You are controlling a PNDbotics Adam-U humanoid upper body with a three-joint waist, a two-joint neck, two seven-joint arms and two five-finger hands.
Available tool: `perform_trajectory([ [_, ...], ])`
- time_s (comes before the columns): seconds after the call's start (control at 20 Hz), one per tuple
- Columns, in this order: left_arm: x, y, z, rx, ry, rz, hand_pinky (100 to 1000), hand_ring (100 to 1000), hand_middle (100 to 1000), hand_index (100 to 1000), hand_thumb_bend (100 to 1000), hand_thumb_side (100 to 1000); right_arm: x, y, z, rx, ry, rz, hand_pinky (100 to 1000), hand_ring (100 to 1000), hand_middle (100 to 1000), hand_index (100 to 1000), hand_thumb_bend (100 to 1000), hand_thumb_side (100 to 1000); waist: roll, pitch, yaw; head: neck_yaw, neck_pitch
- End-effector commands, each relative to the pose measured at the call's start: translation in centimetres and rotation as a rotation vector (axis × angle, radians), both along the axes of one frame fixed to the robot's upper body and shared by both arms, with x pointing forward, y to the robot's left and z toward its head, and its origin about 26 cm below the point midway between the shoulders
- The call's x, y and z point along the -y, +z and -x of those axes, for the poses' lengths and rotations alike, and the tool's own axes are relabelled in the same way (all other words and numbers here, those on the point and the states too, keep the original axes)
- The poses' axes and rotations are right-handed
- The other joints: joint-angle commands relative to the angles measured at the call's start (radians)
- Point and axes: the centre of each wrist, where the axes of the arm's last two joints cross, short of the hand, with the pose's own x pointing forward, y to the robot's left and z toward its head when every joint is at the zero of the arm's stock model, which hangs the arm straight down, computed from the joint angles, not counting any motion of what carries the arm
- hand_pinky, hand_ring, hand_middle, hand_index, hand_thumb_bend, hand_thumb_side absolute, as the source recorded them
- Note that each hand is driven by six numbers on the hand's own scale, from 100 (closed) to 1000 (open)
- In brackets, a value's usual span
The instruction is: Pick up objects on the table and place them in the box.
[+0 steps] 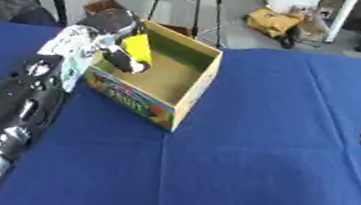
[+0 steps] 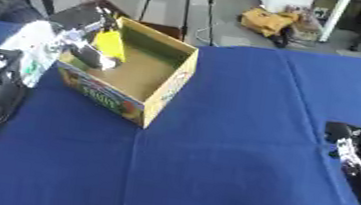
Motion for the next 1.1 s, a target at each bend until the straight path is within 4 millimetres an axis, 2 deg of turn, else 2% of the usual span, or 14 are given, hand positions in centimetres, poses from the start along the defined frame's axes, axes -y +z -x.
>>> perform_trajectory([
  [0.05,-0.03,0.91,-0.49,0.020,-0.007,-0.026,438,370,371,552,328,328,0.09,0.77,-0.15,0.023,0.007,0.003,607,723,679,784,100,1000,-0.003,-0.013,0.000,0.004,-0.011],
  [0.25,-0.12,0.61,-0.59,0.020,-0.008,-0.030,438,370,371,552,328,328,0.10,0.76,-0.15,0.023,0.007,0.003,607,723,679,784,100,1000,-0.003,-0.014,-0.001,0.004,-0.011],
  [0.3,-0.14,0.56,-0.60,0.019,-0.008,-0.030,589,382,383,564,338,334,0.09,0.77,-0.15,0.023,0.007,0.003,607,723,679,784,100,1000,-0.003,-0.014,-0.001,0.004,-0.011],
  [0.35,-0.16,0.29,-0.59,0.007,-0.011,-0.039,625,519,507,677,421,361,0.09,0.76,-0.15,0.023,0.007,0.002,606,723,678,784,100,1000,-0.005,-0.015,0.001,0.004,-0.012],
  [0.4,-0.19,0.15,-0.58,-0.005,-0.016,-0.050,669,566,551,715,462,377,0.10,0.76,-0.14,0.023,0.006,0.001,606,723,678,784,100,1000,-0.006,-0.015,0.002,0.004,-0.012],
  [0.65,-0.21,0.24,-0.53,-0.023,-0.022,-0.067,669,566,551,715,462,377,0.12,0.77,-0.14,0.024,0.006,-0.001,606,723,678,784,100,1000,-0.008,-0.016,0.004,0.004,-0.012],
  [0.7,-0.27,0.21,-0.51,-0.027,-0.022,-0.075,823,812,777,845,856,541,0.12,0.76,-0.14,0.023,0.006,-0.001,606,723,678,784,100,1000,-0.007,-0.017,0.005,0.003,-0.012],
  [0.75,-0.34,0.21,-0.48,-0.032,-0.022,-0.085,835,824,790,852,895,558,0.12,0.75,-0.13,0.023,0.006,-0.001,606,723,678,784,100,1000,-0.007,-0.018,0.006,0.002,-0.012],
  [0.8,-0.37,0.25,-0.45,-0.033,-0.022,-0.093,882,870,838,877,1000,650,0.12,0.75,-0.13,0.023,0.006,-0.001,606,723,678,784,100,1000,-0.007,-0.018,0.006,0.002,-0.012],
  [0.85,-0.40,0.32,-0.42,-0.032,-0.023,-0.096,919,909,886,898,1000,722,0.13,0.74,-0.13,0.023,0.006,0.000,606,723,678,784,100,1000,-0.007,-0.018,0.007,0.001,-0.011],
  [1.1,-0.57,1.00,-0.23,0.030,0.005,-0.095,972,962,948,942,1000,834,0.17,0.73,-0.13,0.023,0.006,0.000,606,723,678,784,100,1000,-0.008,-0.019,0.009,0.000,-0.011],
])
